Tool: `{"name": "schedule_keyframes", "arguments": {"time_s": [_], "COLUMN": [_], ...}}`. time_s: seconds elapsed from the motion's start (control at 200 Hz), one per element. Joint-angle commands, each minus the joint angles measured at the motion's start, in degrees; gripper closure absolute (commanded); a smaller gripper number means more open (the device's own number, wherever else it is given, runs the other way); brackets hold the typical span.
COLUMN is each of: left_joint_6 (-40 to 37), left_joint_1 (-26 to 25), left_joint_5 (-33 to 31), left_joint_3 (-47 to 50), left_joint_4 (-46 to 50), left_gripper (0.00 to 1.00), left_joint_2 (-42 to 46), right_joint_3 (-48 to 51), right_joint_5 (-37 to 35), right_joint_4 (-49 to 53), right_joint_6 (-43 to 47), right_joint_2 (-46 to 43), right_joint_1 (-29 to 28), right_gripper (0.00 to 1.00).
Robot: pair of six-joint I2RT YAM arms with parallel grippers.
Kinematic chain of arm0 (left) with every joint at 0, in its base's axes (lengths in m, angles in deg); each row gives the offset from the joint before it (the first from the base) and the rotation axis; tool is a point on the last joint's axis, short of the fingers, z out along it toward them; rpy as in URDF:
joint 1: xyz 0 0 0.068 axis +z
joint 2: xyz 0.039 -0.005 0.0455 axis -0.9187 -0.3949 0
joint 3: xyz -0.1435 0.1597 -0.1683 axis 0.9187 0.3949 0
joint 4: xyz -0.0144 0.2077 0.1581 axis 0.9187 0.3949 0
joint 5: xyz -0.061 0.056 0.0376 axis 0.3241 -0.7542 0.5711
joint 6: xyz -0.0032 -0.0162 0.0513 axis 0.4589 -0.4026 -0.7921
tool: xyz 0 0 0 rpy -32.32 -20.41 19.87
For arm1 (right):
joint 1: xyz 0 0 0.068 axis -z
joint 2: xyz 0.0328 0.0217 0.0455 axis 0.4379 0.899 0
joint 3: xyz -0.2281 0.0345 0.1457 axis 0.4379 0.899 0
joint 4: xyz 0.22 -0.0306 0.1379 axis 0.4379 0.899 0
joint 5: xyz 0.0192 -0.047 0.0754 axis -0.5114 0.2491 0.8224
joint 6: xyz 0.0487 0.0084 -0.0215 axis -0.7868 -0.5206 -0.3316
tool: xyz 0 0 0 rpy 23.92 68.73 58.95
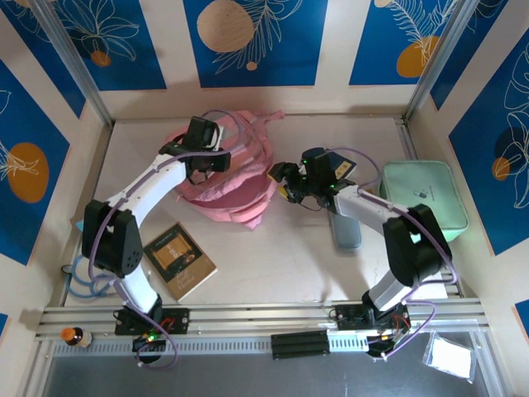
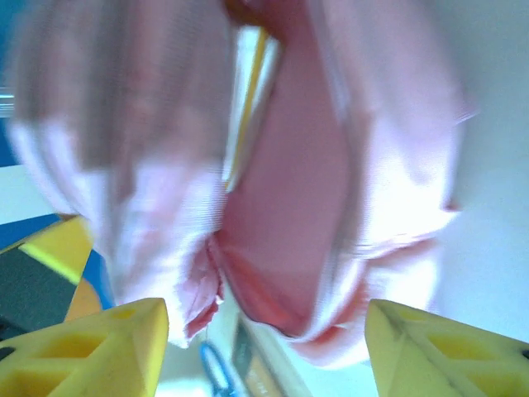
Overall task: Pack the student bag
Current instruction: Close the student bag at the top-center of the table, then move the book from the bottom-left of the table.
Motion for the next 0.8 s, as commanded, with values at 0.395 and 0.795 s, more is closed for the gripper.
{"name": "schedule_keyframes", "arguments": {"time_s": [0.395,0.795], "left_joint_6": [20.79,28.18], "left_joint_1": [2.15,2.15], "left_joint_5": [-1.99,8.23], "left_joint_3": [29.41,45.69], "left_joint_4": [8.57,-4.93], "left_gripper": [0.1,0.13], "left_joint_2": [22.56,22.85], "right_joint_3": [-6.22,-12.46], "right_joint_5": [-14.03,-14.33], "right_joint_4": [15.01,16.45], "right_joint_6": [22.54,25.66], "right_joint_2": [-3.07,1.71], "right_joint_1": [-1.69,-5.18], "right_gripper": [0.15,0.19]}}
